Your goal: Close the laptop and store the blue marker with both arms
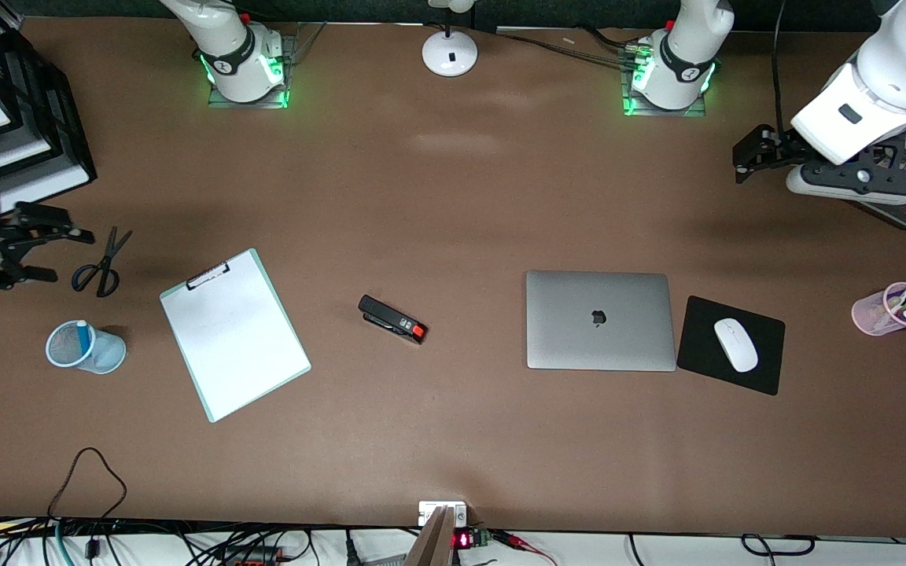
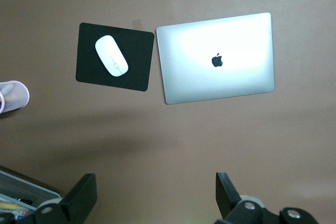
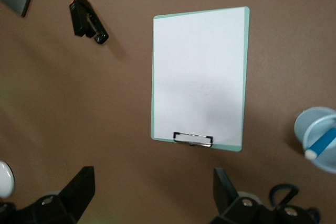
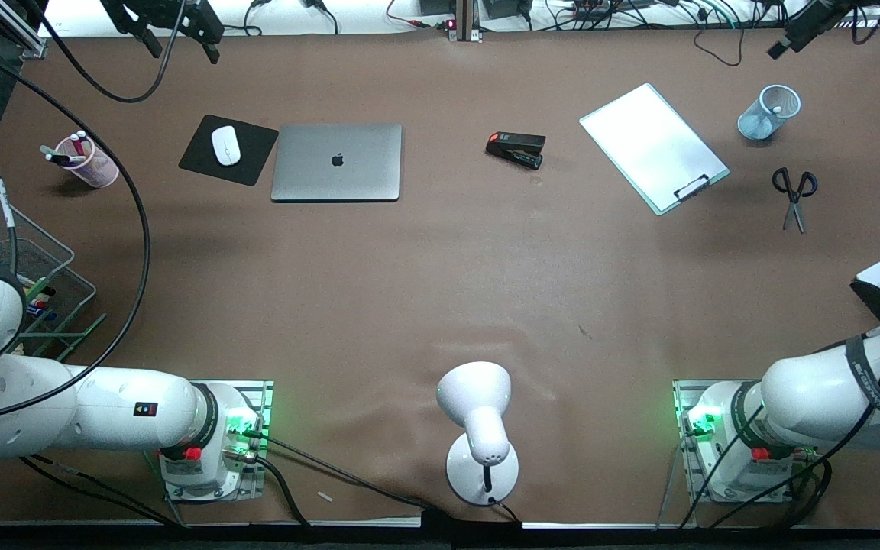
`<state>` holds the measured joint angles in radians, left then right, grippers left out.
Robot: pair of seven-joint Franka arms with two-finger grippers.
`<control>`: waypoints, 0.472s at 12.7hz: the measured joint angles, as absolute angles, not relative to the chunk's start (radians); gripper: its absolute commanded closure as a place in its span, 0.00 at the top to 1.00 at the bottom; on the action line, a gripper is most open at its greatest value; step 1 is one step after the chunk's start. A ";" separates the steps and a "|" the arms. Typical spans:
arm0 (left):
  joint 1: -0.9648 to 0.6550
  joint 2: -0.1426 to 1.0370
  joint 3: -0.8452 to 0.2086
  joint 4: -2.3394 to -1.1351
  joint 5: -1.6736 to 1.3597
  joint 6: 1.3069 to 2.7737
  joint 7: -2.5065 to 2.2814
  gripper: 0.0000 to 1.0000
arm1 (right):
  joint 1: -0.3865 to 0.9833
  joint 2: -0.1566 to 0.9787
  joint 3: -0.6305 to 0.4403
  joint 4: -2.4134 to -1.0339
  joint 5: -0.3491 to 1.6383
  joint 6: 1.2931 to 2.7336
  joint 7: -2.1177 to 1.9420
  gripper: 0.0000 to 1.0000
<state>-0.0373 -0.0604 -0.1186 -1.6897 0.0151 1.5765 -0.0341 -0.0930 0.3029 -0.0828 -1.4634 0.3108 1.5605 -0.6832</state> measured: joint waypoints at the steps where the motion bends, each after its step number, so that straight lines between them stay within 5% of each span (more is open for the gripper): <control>1: -0.031 -0.063 -0.118 -1.692 0.015 1.576 -0.031 1.00 | -0.059 0.288 -0.082 -1.465 0.289 1.557 -0.551 1.00; 6: -0.007 -0.072 -0.118 -1.694 0.015 1.567 -0.030 1.00 | 0.092 0.238 -0.080 -1.470 0.122 1.492 -0.063 1.00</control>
<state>-0.0065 -0.0715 -0.1177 -1.6945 0.0151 1.5674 -0.0297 0.0921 0.2380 -0.0802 -1.4702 0.1217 1.4918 -0.0629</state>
